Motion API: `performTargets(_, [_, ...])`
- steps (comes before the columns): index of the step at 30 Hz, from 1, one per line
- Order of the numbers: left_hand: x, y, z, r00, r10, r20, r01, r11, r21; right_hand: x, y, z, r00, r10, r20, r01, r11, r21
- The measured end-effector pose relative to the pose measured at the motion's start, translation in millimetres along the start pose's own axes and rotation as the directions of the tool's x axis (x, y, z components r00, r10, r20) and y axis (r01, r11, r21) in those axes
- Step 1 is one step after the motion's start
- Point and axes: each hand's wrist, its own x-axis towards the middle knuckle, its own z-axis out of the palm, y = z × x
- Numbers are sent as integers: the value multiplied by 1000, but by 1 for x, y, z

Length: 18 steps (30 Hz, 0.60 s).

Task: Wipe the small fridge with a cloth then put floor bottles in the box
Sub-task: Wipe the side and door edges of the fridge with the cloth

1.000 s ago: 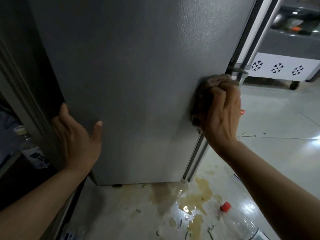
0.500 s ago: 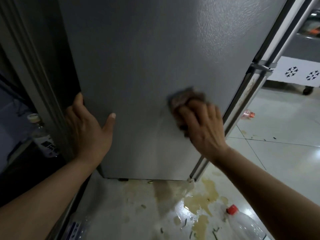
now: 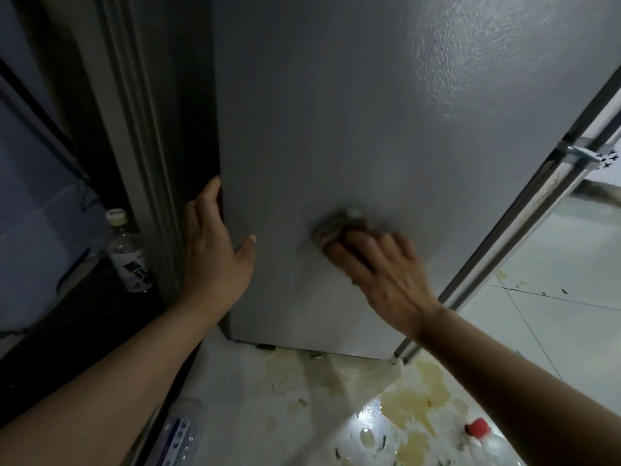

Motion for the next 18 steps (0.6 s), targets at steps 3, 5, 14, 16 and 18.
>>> performTargets(3, [-6, -10, -6, 999, -2, 51, 1, 1000, 6, 39, 5, -9, 953, 256, -164, -251, 967, 53])
performTargets(5, [-8, -14, -8, 996, -11, 94, 12, 1000, -10, 45, -13, -2, 933, 321, -161, -317, 947, 52])
performTargets(14, [-2, -23, -29, 956, -40, 291, 72, 993, -98, 32, -56, 17, 983, -154, 98, 159, 987, -38])
performTargets(16, [-3, -27, -35, 936, -59, 348, 108, 987, -123, 54, -45, 9, 999, -14, -29, 13, 1000, -15])
performTargets(18, [-5, -32, -37, 910, -97, 402, 174, 972, -160, 72, -42, 7, 985, 122, -123, -125, 992, -19])
